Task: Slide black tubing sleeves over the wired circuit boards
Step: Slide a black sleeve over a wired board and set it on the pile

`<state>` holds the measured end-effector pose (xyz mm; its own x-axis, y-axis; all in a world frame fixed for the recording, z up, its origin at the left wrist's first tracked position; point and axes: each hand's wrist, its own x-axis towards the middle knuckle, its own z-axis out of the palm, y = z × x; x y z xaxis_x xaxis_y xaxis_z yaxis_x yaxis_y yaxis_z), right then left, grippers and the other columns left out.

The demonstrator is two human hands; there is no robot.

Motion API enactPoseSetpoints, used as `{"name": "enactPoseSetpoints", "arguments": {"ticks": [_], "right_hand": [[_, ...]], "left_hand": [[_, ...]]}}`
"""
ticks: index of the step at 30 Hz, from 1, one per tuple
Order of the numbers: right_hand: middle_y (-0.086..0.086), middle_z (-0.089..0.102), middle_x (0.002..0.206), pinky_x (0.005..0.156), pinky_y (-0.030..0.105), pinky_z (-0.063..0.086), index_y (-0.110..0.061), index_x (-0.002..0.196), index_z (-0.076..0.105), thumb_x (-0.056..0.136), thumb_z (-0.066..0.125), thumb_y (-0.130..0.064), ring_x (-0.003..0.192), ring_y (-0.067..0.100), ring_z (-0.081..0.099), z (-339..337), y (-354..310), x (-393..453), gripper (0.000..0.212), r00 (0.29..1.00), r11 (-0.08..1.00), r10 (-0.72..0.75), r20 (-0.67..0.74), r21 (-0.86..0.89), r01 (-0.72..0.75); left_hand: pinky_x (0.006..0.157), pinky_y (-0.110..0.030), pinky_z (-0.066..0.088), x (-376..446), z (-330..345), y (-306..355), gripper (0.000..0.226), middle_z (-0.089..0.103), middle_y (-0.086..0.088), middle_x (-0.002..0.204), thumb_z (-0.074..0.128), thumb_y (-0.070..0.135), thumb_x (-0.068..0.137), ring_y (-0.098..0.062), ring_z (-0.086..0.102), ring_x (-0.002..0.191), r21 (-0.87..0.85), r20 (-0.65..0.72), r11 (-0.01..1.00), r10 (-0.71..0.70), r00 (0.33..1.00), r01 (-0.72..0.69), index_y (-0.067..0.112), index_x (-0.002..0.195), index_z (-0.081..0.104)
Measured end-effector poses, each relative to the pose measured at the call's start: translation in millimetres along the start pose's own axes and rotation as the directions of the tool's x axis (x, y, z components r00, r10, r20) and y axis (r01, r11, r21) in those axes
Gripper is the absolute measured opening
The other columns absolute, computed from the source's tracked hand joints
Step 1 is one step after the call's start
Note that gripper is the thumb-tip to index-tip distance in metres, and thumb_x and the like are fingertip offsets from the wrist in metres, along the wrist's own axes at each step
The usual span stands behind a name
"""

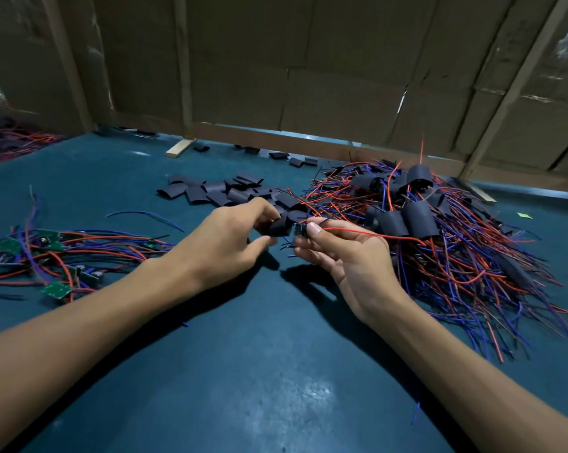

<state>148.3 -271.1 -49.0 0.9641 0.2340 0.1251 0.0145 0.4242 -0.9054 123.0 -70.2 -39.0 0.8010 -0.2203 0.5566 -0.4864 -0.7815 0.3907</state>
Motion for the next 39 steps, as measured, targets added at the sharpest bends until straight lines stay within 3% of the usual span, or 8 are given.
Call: {"name": "enactPoseSetpoints", "arguments": {"ticks": [2, 6, 15, 25, 29, 32, 36, 39], "right_hand": [[0.014, 0.072, 0.083, 0.070, 0.030, 0.060, 0.001, 0.090, 0.075, 0.081, 0.076, -0.005, 0.076, 0.026, 0.072, 0, 1, -1, 0.011, 0.999, 0.999, -0.002, 0.036, -0.033, 0.004], [0.005, 0.075, 0.093, 0.067, 0.028, 0.059, -0.008, 0.077, 0.080, 0.073, 0.079, -0.016, 0.079, 0.019, 0.070, 0, 3, -2, 0.009, 0.996, 0.991, -0.047, 0.070, -0.123, 0.055], [0.010, 0.072, 0.095, 0.066, 0.029, 0.058, -0.005, 0.080, 0.078, 0.082, 0.077, -0.005, 0.075, 0.022, 0.069, -2, 0, -3, 0.002, 0.998, 0.987, -0.037, 0.048, -0.151, 0.044], [0.023, 0.071, 0.089, 0.070, 0.034, 0.058, -0.006, 0.079, 0.080, 0.086, 0.075, -0.021, 0.080, 0.028, 0.068, 1, -3, -5, 0.017, 0.998, 0.979, -0.044, 0.048, -0.196, 0.053], [0.033, 0.070, 0.101, 0.073, 0.034, 0.059, 0.002, 0.089, 0.079, 0.093, 0.070, -0.015, 0.085, 0.032, 0.068, 0, -4, -5, 0.020, 0.997, 0.974, -0.040, 0.060, -0.220, 0.052], [0.025, 0.074, 0.098, 0.071, 0.032, 0.059, -0.001, 0.090, 0.079, 0.092, 0.071, -0.014, 0.087, 0.033, 0.072, 1, -3, -6, 0.015, 0.996, 0.974, -0.059, 0.068, -0.216, 0.073], [0.018, 0.075, 0.094, 0.067, 0.031, 0.059, -0.009, 0.088, 0.074, 0.081, 0.078, -0.017, 0.082, 0.033, 0.074, 1, -9, -5, 0.011, 0.998, 0.990, -0.038, 0.055, -0.134, 0.045], [0.021, 0.071, 0.089, 0.065, 0.027, 0.058, -0.006, 0.081, 0.077, 0.086, 0.075, -0.004, 0.073, 0.026, 0.071, 2, -16, -5, 0.006, 0.992, 0.964, -0.115, 0.047, -0.237, 0.123]], "left_hand": [[0.084, -0.011, 0.046, -2, 1, 2, 0.027, 0.072, 0.001, 0.103, 0.074, 0.010, 0.088, -0.011, 0.067, 0.096, -0.003, 0.017, 0.999, 0.040, 0.999, -0.039, 0.007, 0.113, 0.063], [0.080, 0.000, 0.036, -4, 2, 1, 0.026, 0.072, 0.003, 0.102, 0.074, 0.007, 0.088, 0.000, 0.060, 0.089, -0.014, 0.077, 0.993, 0.114, 0.991, -0.113, 0.006, 0.112, 0.064], [0.083, -0.004, 0.043, -5, 7, -3, 0.026, 0.066, 0.016, 0.096, 0.075, 0.009, 0.089, 0.015, 0.059, 0.092, -0.121, 0.047, 0.990, 0.076, 0.996, -0.070, 0.009, 0.112, 0.064], [0.081, -0.034, 0.052, -7, 14, 6, 0.025, 0.072, 0.006, 0.102, 0.073, 0.018, 0.092, -0.010, 0.066, 0.091, -0.088, -0.065, 0.989, 0.111, 0.992, -0.117, 0.012, 0.113, 0.062], [0.081, -0.018, 0.049, -7, 14, 4, 0.028, 0.072, 0.007, 0.104, 0.074, 0.020, 0.091, -0.004, 0.064, 0.092, -0.078, -0.093, 0.988, 0.126, 0.988, -0.133, 0.012, 0.115, 0.064], [0.082, -0.005, 0.039, -7, 14, 4, 0.031, 0.071, 0.005, 0.106, 0.076, 0.019, 0.090, 0.004, 0.058, 0.093, -0.071, -0.097, 0.986, 0.142, 0.985, -0.149, 0.010, 0.117, 0.065], [0.081, -0.003, 0.038, -6, 13, 4, 0.032, 0.070, 0.005, 0.105, 0.077, 0.018, 0.089, 0.004, 0.058, 0.091, -0.072, -0.133, 0.984, 0.154, 0.979, -0.164, 0.009, 0.117, 0.066], [0.085, -0.007, 0.040, -3, 6, 4, 0.041, 0.069, 0.001, 0.109, 0.074, 0.029, 0.091, -0.006, 0.062, 0.092, -0.013, -0.099, 0.974, 0.224, 0.970, -0.227, 0.009, 0.126, 0.063]]}}
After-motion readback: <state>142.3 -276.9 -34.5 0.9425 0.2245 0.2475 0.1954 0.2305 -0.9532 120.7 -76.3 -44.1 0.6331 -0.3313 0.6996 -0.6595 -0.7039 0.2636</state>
